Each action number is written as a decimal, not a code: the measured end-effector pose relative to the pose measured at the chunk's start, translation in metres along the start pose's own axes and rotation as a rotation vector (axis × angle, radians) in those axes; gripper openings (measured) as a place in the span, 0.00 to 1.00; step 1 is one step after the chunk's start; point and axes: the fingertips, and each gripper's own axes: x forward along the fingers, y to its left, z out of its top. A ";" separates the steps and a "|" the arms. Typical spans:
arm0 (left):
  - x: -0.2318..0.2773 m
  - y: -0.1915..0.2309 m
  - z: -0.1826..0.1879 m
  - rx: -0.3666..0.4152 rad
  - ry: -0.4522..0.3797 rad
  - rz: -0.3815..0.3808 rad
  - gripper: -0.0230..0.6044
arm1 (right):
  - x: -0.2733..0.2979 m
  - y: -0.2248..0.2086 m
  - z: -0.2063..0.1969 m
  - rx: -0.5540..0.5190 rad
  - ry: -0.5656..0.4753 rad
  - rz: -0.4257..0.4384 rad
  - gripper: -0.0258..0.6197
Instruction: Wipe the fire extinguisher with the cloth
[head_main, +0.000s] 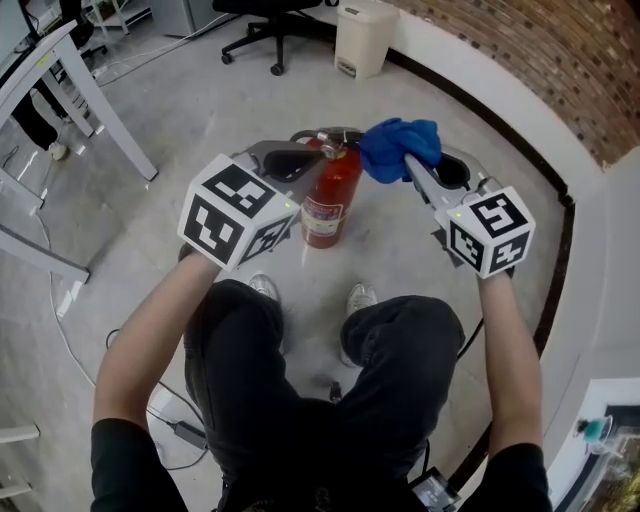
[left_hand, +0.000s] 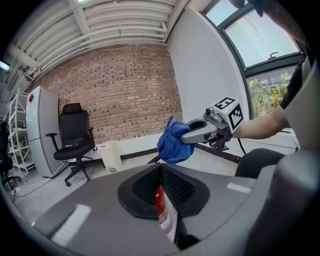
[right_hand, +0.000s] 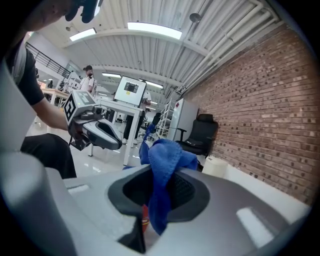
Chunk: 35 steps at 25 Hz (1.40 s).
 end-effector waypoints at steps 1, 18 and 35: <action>0.007 0.006 -0.002 0.004 0.005 -0.004 0.05 | 0.007 -0.004 0.000 -0.007 0.002 0.012 0.14; 0.052 0.078 -0.049 0.049 0.101 0.002 0.05 | 0.128 0.026 -0.011 -0.132 0.279 0.548 0.14; 0.062 0.042 -0.060 0.038 0.148 -0.048 0.05 | 0.072 0.006 -0.020 -0.043 0.227 0.490 0.14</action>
